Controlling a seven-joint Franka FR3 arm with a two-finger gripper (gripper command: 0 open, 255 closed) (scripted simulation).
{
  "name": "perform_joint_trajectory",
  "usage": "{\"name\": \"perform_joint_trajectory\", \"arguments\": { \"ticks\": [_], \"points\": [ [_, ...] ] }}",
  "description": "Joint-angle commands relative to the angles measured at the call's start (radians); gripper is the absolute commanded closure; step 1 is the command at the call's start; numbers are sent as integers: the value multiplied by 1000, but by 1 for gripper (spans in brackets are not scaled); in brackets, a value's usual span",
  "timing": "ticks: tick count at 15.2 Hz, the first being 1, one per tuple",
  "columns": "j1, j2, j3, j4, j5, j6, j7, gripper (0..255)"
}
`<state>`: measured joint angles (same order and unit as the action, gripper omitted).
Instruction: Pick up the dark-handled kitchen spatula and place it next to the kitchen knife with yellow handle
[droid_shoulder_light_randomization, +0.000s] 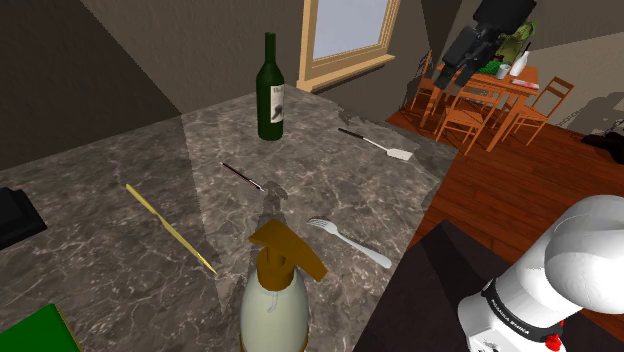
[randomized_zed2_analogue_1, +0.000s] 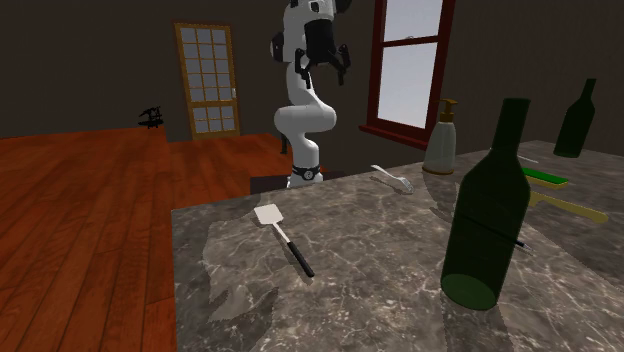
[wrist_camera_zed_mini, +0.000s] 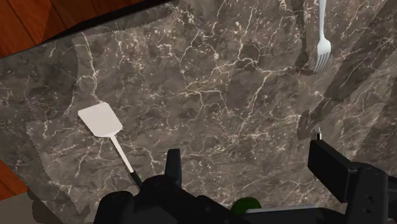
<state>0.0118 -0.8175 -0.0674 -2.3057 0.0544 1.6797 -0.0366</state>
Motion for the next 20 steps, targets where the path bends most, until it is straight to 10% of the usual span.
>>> {"name": "perform_joint_trajectory", "arguments": {
  "ticks": [1,20],
  "points": [
    [0,0,0,0,0,0,0,0],
    [22,588,-198,66,-41,432,-358,0]
  ]
}}
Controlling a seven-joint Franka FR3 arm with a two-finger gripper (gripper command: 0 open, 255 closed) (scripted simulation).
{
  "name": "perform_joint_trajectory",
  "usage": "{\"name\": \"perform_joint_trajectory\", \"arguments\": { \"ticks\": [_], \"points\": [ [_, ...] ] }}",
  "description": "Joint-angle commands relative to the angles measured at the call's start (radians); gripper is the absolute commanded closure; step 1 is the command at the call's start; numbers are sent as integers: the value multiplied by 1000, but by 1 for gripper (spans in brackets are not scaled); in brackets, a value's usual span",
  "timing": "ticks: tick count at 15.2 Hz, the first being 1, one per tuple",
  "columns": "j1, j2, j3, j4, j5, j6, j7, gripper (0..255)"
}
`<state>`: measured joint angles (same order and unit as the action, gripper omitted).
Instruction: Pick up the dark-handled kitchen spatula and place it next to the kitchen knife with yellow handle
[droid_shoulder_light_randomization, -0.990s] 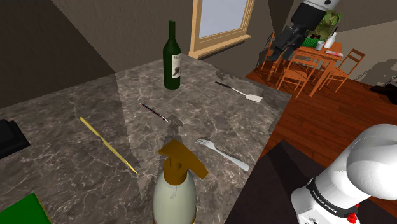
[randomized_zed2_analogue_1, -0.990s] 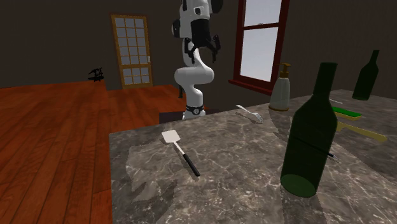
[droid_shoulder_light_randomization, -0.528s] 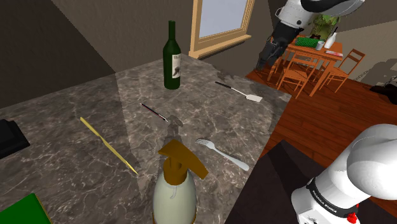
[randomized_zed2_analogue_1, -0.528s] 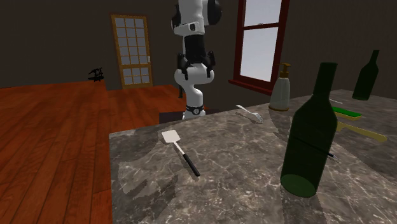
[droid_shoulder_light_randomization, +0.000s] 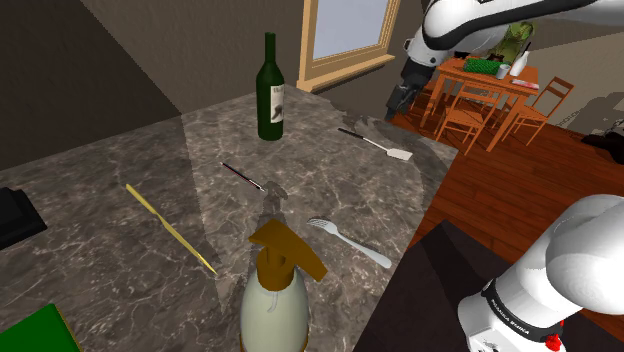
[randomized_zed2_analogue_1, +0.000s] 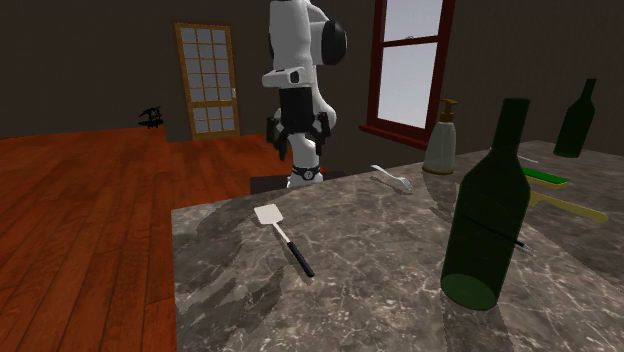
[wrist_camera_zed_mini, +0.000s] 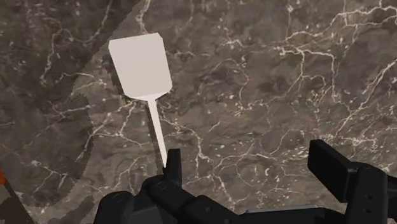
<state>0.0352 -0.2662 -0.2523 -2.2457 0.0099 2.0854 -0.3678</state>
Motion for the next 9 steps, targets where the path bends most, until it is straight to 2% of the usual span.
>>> {"name": "perform_joint_trajectory", "arguments": {
  "ticks": [1,9],
  "points": [
    [0,75,-20,23,10,43,-47,0],
    [-15,392,-54,202,87,137,-209,0]
  ]
}}
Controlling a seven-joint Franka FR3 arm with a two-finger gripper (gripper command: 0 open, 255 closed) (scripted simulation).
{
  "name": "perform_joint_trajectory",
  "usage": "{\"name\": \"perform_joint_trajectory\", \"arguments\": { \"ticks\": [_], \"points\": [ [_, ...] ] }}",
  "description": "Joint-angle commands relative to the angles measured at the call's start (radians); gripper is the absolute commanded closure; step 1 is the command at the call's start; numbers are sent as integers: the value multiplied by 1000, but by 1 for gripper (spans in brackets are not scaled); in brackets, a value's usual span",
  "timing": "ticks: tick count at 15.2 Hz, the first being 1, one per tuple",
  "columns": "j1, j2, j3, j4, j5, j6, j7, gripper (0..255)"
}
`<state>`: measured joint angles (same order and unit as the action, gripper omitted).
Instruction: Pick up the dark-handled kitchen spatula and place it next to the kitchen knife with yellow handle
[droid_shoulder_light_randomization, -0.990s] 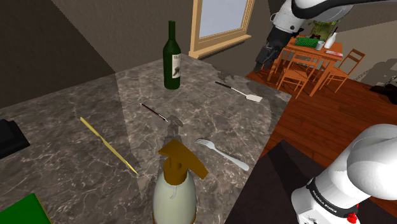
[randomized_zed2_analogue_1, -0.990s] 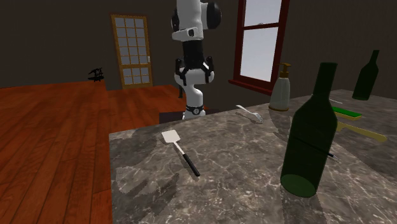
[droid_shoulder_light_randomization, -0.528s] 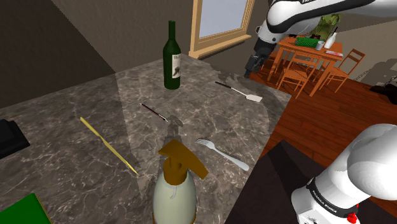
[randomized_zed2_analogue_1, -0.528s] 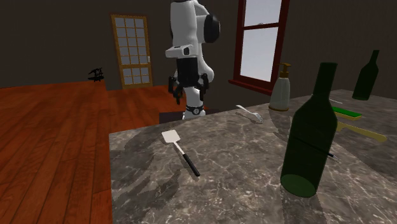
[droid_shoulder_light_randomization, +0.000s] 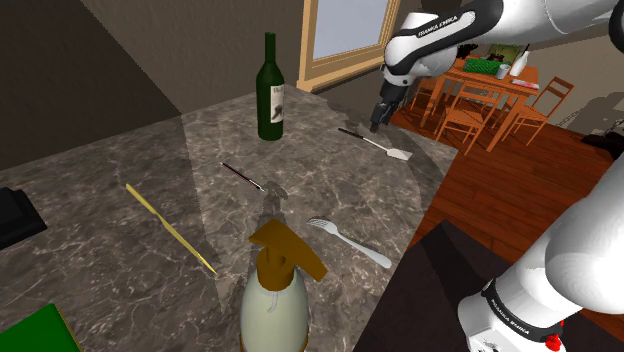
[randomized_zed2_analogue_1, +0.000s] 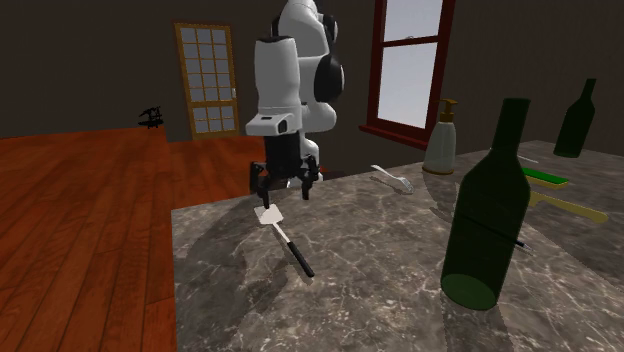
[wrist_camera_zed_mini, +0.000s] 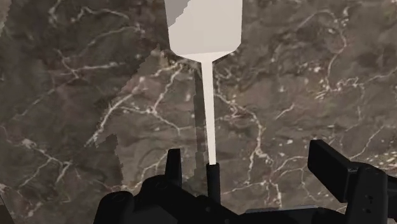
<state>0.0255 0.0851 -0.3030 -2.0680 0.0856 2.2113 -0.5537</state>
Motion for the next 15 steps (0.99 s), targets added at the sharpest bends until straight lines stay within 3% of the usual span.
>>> {"name": "perform_joint_trajectory", "arguments": {
  "ticks": [1,9,15],
  "points": [
    [-11,81,-3,53,22,18,-42,0],
    [-18,148,7,27,52,106,-65,0],
    [-18,148,7,27,52,106,-65,0]
  ]
}}
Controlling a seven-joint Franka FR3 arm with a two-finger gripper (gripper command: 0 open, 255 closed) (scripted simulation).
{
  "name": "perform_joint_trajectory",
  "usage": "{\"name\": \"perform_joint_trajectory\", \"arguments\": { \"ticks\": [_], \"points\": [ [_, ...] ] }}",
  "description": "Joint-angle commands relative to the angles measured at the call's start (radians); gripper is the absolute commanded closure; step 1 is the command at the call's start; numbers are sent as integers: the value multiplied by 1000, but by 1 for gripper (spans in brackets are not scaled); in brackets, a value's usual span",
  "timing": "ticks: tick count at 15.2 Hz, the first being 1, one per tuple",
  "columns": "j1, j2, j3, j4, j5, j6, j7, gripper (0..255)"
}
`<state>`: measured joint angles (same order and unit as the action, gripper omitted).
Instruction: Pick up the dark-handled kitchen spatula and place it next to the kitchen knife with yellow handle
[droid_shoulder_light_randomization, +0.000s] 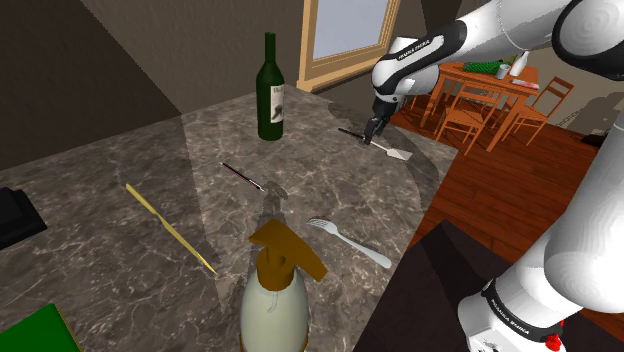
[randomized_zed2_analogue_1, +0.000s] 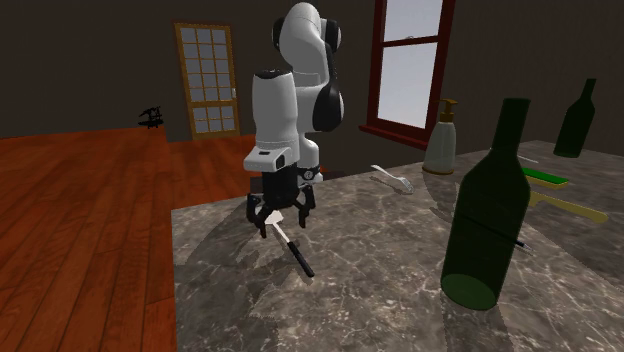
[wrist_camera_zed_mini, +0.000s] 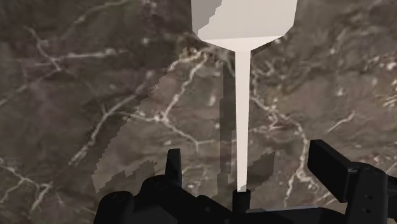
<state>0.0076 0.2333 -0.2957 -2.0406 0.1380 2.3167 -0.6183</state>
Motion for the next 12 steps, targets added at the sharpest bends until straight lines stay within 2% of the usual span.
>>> {"name": "perform_joint_trajectory", "arguments": {
  "ticks": [1,2,3,12],
  "points": [
    [0,0,0,0,0,0,0,0],
    [0,0,0,0,0,0,0,0],
    [0,0,0,0,0,0,0,255],
    [0,0,0,0,0,0,0,255]
  ]
}}
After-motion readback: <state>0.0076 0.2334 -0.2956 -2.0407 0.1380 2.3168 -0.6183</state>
